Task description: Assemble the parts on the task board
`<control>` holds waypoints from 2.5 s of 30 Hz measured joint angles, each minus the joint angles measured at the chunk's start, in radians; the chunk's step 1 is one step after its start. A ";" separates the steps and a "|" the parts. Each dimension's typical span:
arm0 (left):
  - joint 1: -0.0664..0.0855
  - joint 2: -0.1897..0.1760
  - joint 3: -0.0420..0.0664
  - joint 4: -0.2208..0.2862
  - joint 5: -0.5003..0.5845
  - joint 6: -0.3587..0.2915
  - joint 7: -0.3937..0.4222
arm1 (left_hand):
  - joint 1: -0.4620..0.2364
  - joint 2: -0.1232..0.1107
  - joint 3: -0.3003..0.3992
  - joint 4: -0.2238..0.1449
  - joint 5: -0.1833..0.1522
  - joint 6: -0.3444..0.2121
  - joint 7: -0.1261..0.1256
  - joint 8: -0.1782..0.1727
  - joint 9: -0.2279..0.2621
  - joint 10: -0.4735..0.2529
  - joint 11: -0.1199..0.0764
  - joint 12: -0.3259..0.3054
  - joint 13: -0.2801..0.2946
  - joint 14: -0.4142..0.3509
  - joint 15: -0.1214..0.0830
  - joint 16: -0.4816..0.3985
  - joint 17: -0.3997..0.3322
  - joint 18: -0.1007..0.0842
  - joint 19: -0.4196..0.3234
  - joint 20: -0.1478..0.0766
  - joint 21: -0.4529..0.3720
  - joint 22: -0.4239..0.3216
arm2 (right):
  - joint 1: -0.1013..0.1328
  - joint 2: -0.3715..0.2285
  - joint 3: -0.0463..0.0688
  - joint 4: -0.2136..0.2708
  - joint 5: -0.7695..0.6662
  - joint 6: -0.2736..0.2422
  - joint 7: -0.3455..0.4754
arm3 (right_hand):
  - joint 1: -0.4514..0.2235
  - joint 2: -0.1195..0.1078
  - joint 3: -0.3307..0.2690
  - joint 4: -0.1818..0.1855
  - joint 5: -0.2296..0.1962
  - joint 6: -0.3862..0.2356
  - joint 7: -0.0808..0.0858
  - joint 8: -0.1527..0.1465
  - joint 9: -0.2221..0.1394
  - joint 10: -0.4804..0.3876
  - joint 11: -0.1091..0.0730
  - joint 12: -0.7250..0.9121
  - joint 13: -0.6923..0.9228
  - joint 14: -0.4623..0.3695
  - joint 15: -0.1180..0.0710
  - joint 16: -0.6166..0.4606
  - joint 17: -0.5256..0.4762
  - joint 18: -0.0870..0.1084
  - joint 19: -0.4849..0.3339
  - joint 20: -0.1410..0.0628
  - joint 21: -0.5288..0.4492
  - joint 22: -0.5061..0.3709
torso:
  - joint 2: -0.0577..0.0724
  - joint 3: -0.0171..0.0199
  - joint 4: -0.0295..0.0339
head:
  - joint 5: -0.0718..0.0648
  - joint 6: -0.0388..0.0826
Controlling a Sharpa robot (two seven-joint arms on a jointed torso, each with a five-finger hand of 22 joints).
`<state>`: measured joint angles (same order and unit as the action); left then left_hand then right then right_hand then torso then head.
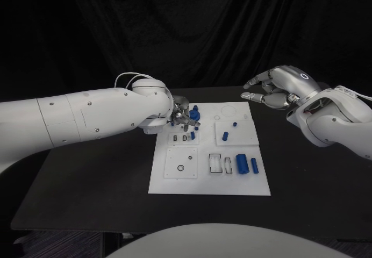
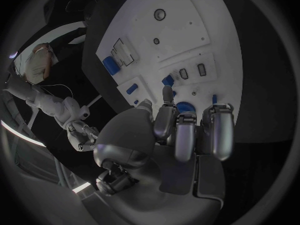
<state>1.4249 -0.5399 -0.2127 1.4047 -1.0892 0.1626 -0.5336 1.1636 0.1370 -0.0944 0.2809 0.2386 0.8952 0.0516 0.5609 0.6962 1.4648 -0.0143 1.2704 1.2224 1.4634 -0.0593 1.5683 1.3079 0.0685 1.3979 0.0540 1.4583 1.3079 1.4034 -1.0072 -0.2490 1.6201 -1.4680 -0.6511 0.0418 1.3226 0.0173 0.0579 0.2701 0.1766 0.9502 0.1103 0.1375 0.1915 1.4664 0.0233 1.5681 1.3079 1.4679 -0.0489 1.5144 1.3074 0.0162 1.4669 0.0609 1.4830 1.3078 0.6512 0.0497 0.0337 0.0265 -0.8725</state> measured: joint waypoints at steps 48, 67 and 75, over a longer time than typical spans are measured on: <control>-0.037 0.035 0.000 -0.075 -0.003 -0.004 -0.016 | 0.014 -0.006 0.031 0.000 0.011 0.145 -0.001 -0.242 -0.102 0.000 0.000 0.005 0.000 0.003 -0.003 0.000 0.000 0.000 -0.004 -0.004 -0.019 0.000 | 0.000 0.029 0.000 -0.025 0.000 0.033 0.000 | 0.005 0.005 -0.001 0.004 0.025 0.011 0.003 0.000 -0.003 0.000 0.000 0.000 0.000 -0.004 0.004 0.000 0.000 0.000 0.000 0.000 0.000 0.000 | 0.000 0.0006 -0.0054 | 0.029 0.000; -0.063 0.054 0.000 -0.106 -0.005 -0.030 0.017 | 0.026 -0.018 0.052 -0.008 0.043 0.148 -0.005 -0.269 -0.093 -0.001 0.000 0.026 -0.061 0.003 -0.003 0.000 0.000 0.000 0.000 -0.008 -0.030 0.000 | 0.000 0.026 0.000 -0.023 0.001 0.035 0.001 | 0.005 0.005 -0.003 0.006 0.025 0.011 0.003 0.000 -0.004 0.000 0.000 0.000 -0.001 -0.004 0.004 0.000 0.000 0.000 0.000 0.000 0.000 0.000 | -0.001 -0.0005 -0.0049 | 0.023 0.000; -0.068 0.063 0.000 -0.122 -0.005 -0.035 0.037 | 0.026 -0.018 0.052 -0.008 0.042 0.148 -0.005 -0.274 -0.092 -0.002 0.002 0.026 -0.061 0.003 -0.003 0.000 0.000 0.000 0.000 -0.007 -0.034 0.000 | 0.000 0.027 0.000 -0.023 0.001 0.038 0.002 | 0.005 0.005 -0.004 0.007 0.025 0.011 0.003 0.000 -0.004 0.000 0.000 0.000 -0.001 -0.004 0.004 0.000 0.000 0.000 0.000 0.000 0.000 0.000 | 0.000 -0.0002 -0.0064 | 0.021 0.000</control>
<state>1.3570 -0.4773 -0.2130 1.2828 -1.0943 0.1275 -0.4966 1.1893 0.1188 -0.0420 0.2730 0.2801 1.0435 0.0467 0.2873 0.6038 1.4625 -0.0127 1.2966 1.1618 1.4669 -0.0624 1.5682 1.3075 0.0689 1.3976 0.0465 1.4244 1.3075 1.4034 -0.9807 -0.2492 1.5971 -1.4675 -0.6127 0.0435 1.3278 0.0225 0.0539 0.2773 0.2012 0.9608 0.1136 0.1374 0.1879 1.4665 0.0232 1.5681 1.3073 1.4643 -0.0453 1.5145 1.3074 0.0161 1.4669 0.0608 1.4830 1.3074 0.6508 0.0495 0.0272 0.0474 -0.8725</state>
